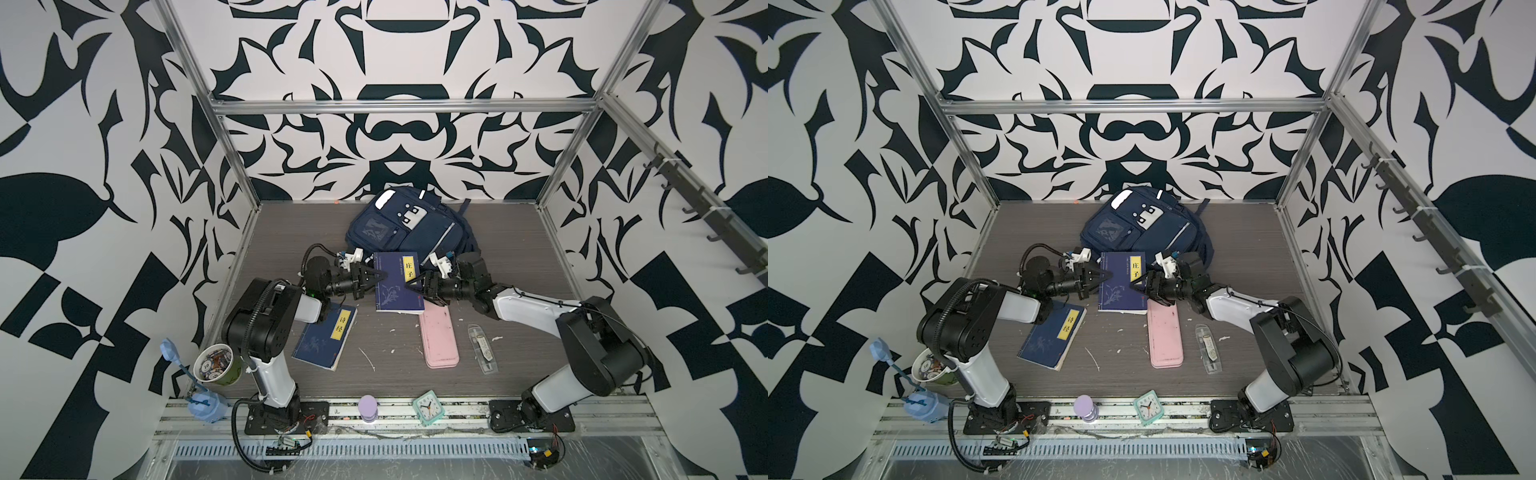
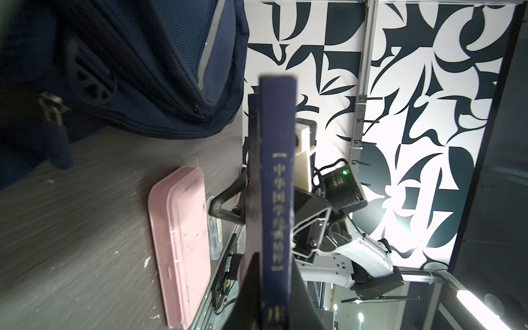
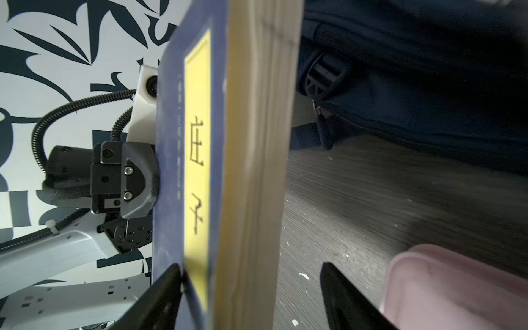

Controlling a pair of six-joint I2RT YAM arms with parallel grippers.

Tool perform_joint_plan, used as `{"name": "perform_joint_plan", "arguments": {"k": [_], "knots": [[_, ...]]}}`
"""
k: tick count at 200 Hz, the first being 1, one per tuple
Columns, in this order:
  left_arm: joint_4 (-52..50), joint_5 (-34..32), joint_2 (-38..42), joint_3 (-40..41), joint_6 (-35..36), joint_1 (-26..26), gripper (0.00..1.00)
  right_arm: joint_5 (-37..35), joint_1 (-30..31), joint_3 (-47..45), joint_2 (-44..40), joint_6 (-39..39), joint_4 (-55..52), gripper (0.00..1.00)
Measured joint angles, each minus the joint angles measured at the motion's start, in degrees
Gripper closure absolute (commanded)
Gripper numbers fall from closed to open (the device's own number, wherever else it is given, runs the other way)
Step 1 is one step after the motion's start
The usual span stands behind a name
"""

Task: Pack books, pencil case, and school supplies into a backpack
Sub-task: Pass the book.

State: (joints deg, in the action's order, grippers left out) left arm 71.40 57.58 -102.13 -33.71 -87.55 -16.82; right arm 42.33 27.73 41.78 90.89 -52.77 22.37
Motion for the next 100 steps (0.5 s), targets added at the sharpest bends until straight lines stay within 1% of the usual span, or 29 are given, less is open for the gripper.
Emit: {"name": "perform_joint_plan", "arguments": {"k": [26,63,81,100], "knots": [[1.97,0.20,-0.07,0.00,-1.44,0.04,0.87,2.40,-0.07,-0.22,2.08,-3.80,6.58,0.41],[2.36,0.31,-0.39,0.00,-2.01,0.09,0.84,4.44,-0.15,-0.24,2.43,-7.80,13.99,0.55],[1.79,0.33,-0.35,0.00,-1.36,0.09,0.80,4.98,-0.20,-0.24,2.45,-9.40,15.67,0.66],[-2.51,0.28,0.46,0.00,1.01,0.11,0.76,5.25,-0.28,-0.24,2.25,-10.49,16.17,0.79]]}}
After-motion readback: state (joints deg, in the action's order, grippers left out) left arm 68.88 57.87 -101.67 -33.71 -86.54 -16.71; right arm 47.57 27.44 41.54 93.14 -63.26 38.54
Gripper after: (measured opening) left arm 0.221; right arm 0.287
